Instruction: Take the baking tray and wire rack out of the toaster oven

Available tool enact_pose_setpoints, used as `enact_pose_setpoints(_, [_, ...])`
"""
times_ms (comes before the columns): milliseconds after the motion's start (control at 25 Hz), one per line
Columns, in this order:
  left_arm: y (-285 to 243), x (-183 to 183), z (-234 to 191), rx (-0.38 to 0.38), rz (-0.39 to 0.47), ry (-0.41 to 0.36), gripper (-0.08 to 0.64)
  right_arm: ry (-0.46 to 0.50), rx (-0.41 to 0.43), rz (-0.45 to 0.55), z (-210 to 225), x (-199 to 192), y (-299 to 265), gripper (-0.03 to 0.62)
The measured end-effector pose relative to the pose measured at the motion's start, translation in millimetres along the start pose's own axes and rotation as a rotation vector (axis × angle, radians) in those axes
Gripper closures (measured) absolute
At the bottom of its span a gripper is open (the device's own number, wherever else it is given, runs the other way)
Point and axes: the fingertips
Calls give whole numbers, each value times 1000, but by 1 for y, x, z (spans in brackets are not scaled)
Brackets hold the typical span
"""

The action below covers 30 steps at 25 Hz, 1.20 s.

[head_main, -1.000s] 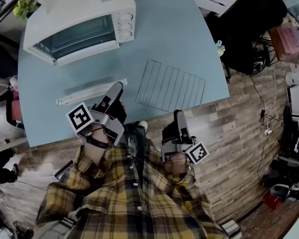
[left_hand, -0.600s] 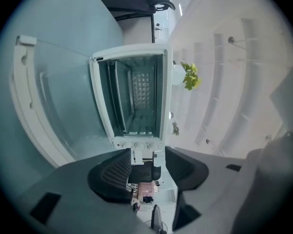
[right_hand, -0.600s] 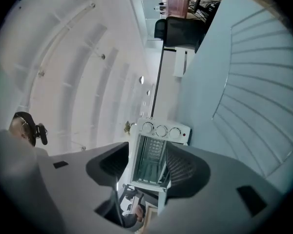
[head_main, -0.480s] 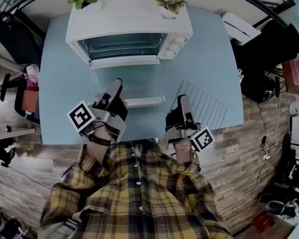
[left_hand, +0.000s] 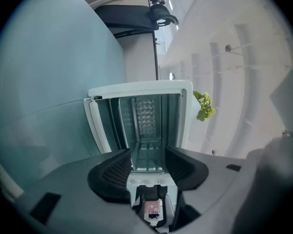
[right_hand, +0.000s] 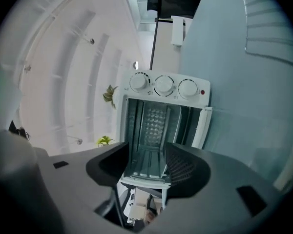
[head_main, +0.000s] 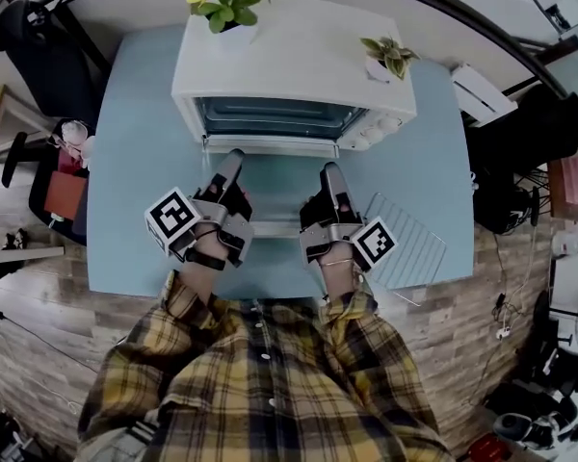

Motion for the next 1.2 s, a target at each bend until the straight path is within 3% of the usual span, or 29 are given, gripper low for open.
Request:
enact_pose_setpoints(360, [-30, 30, -37, 62, 89, -36, 353, -32, -125, -22, 47, -12, -77, 371])
enact_pose_setpoints(680, [-42, 45, -59, 80, 141, -15, 373, -125, -161, 91, 86, 1, -114, 376])
enact_pose_setpoints(840, [-41, 46, -62, 83, 135, -10, 377, -144, -143, 150, 89, 8, -126, 424])
enact_pose_setpoints(1040, [-41, 47, -64, 85, 140, -6, 383, -138, -166, 174, 96, 10, -128, 541])
enact_pose_setpoints(1200, [-40, 43, -68, 99, 129, 3, 386, -150, -176, 171, 95, 8, -122, 556])
Point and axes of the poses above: the fingertips, and each gripper's own axes: y backward along the fingers, z to its right, x out of its top, and after that the axes turned 9 degrees about -y, right-handed
